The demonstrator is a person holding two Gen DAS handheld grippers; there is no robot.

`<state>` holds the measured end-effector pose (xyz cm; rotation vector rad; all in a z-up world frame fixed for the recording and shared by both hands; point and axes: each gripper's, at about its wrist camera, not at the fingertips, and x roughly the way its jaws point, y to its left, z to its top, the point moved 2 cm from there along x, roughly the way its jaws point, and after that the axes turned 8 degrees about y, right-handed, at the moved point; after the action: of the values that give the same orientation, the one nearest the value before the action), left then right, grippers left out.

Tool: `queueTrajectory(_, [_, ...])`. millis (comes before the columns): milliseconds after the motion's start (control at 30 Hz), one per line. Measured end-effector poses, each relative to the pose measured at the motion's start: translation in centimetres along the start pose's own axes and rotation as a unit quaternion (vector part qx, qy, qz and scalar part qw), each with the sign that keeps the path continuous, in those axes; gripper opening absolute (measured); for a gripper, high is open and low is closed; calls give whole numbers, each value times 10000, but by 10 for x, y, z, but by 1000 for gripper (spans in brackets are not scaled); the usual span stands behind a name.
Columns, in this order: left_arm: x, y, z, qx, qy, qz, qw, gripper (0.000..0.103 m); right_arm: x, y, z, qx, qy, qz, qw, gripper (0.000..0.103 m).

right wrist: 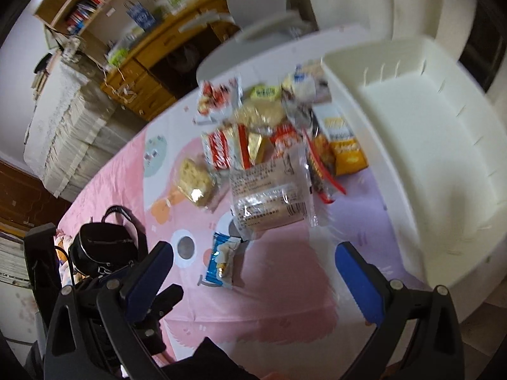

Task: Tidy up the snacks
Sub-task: 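Grasp the small blue snack packet with the left tool while the right tool grasps the clear bread bag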

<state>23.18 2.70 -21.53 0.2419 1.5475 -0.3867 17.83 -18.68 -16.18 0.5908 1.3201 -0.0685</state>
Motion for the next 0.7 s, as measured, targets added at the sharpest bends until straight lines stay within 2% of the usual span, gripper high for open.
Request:
queueTrajectory(200, [39,0,17,-181,367,112,9991,86,50,-11,21,109,579,73,9982,102])
queueTrajectory(467, [78,2,33,-390,748,118,9964,80,95,-14,42,136,965,-6,9952,102])
queueTrajectory(533, [82,2,35,-412,793,92,9960,75,106,-14,47,159,1063,-90,9942,102])
queueTrajectory(600, [88,2,37,-448,856,63,9953,64,115,-15,52,185,1135,-164,9932,102])
queueTrajectory(700, [93,-2,37,-489,918,-11,9946,58,125,-16,58,185,1197,-226,9924,102])
